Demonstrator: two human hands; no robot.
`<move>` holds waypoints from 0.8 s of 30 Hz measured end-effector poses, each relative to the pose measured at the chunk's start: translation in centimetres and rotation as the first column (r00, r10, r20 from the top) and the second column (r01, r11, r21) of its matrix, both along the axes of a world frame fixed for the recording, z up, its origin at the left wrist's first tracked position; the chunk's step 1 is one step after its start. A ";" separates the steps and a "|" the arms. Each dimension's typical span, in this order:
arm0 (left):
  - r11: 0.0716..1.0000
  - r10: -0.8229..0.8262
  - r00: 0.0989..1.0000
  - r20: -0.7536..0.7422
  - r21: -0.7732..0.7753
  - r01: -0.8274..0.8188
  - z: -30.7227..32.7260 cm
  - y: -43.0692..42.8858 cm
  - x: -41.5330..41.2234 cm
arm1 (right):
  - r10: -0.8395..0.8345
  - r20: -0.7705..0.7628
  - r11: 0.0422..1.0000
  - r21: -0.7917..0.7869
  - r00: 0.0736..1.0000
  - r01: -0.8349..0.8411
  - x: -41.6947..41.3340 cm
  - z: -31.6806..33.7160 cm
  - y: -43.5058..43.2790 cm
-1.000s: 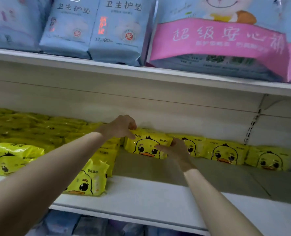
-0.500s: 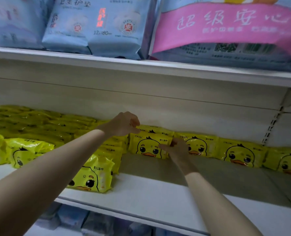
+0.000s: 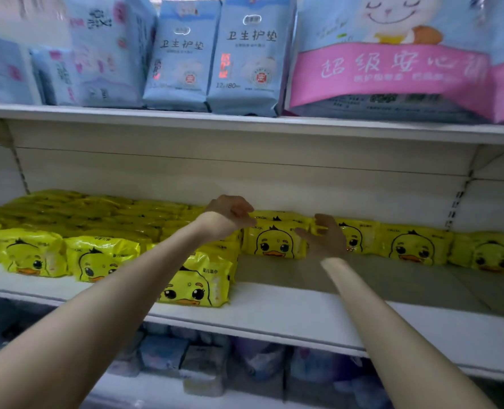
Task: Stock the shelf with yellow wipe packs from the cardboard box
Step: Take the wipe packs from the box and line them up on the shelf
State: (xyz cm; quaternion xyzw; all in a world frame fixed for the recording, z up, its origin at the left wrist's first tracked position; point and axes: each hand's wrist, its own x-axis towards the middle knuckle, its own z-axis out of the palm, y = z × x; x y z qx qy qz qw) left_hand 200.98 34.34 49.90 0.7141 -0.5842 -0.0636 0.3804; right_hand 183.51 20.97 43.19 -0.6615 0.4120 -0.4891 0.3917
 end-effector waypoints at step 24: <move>0.990 -0.075 0.741 -0.668 0.038 0.135 -19.7 24.4 -5.3 | 0.190 -0.067 0.946 0.280 0.979 -0.165 -5.8 -14.8 29.0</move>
